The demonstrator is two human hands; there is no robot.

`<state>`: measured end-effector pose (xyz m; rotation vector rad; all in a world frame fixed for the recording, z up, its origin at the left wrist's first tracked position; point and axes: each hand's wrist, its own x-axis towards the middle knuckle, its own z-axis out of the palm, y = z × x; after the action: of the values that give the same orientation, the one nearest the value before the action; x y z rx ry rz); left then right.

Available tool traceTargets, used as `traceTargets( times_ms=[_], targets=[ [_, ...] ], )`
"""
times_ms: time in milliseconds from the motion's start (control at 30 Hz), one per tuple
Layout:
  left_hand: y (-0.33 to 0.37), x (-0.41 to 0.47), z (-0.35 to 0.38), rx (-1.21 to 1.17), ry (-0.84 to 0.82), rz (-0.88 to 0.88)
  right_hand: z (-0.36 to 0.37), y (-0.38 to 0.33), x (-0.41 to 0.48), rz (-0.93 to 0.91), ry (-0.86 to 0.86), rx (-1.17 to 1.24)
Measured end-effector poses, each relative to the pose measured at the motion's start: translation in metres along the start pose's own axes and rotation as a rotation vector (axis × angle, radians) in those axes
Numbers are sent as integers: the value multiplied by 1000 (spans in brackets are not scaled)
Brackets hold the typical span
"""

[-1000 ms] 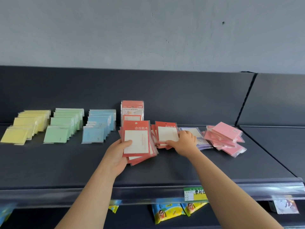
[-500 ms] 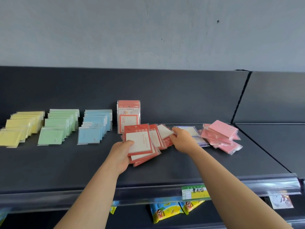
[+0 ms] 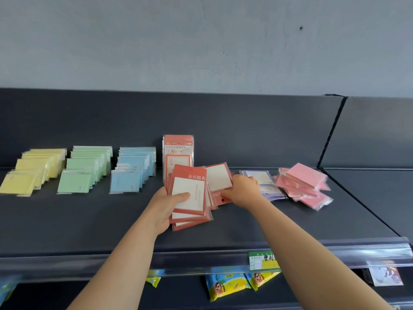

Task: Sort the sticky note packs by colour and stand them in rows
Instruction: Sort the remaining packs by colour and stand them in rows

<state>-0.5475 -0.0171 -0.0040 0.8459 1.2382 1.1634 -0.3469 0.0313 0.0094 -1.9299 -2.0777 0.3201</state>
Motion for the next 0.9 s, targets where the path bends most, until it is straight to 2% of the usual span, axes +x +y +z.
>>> traceTargets(
  times_ms=[67,167,333,467,667,800,900],
  targets=[
    [-1,-3,-3,-9,-14,26,-5,-3,-2,14,1,158],
    [2,-7,-10,31,-39,105,-22,-1,-3,28,92,601],
    [5,-11,-19,100,-15,163,-65,6,-9,51,289,917],
    [-1,-11,-23,148,38,187,-82,15,-18,4,278,921],
    [-3,-17,-11,267,-28,291,-56,-8,-26,-118,41,842],
    [-3,-28,0,272,-100,324,-36,-29,-27,-144,27,785],
    [-4,-29,-1,270,-90,329,-26,-41,-28,-206,35,828]
  ],
)
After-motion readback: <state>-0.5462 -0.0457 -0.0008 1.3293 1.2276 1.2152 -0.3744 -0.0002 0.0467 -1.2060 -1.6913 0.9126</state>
